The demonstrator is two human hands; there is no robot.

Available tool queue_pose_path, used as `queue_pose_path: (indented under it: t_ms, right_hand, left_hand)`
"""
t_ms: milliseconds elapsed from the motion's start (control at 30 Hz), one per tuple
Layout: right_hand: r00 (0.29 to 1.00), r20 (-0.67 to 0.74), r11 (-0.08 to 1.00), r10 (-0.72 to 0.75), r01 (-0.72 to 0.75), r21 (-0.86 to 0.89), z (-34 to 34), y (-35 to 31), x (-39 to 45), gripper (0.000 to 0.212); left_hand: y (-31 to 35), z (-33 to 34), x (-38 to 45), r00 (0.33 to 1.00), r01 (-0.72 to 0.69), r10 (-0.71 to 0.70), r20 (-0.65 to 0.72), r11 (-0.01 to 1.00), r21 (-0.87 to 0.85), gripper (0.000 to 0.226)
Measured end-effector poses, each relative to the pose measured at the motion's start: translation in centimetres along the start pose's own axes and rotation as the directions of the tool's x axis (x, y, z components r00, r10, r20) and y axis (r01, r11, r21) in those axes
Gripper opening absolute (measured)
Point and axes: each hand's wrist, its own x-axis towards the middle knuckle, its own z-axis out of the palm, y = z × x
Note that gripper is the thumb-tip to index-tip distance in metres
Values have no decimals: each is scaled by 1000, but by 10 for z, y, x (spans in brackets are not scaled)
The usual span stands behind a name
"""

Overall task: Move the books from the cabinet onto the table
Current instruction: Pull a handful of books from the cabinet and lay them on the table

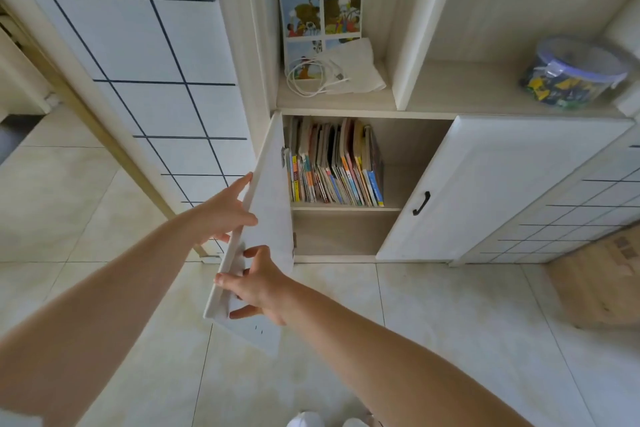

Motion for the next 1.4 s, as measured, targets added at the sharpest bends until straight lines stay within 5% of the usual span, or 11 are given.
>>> queue_pose_path:
  t_ms: [333, 533, 700, 1033, 1233, 1400]
  right_hand:
    - [999, -35, 950, -34, 21, -312, -44, 0, 5, 50]
    - [973, -224, 937, 65, -136, -321, -156, 6, -3, 31]
    - [928, -363, 946, 88, -192, -261, -242, -1, -9, 23]
    - [912, -402, 958, 80, -182, -223, -385, -35, 62, 13]
    - [952, -275, 953, 133, -199, -230, -420, -51, 154, 42]
    - [933, -348, 961, 95, -177, -214, -428, -62, 219, 62]
  left_hand:
    - [0, -22, 15, 985, -54, 68, -158, 995, 87, 58]
    - [40, -3, 24, 823, -217, 386, -417, 891, 398, 38]
    - [76, 48, 51, 825, -347, 453, -338, 878, 330, 34]
    - [121, 177, 156, 958, -191, 177, -225, 981, -41, 36]
    - [129, 240, 230, 963, -56, -50, -265, 924, -379, 46]
    - [132, 263, 276, 940, -88, -118, -320, 823, -561, 60]
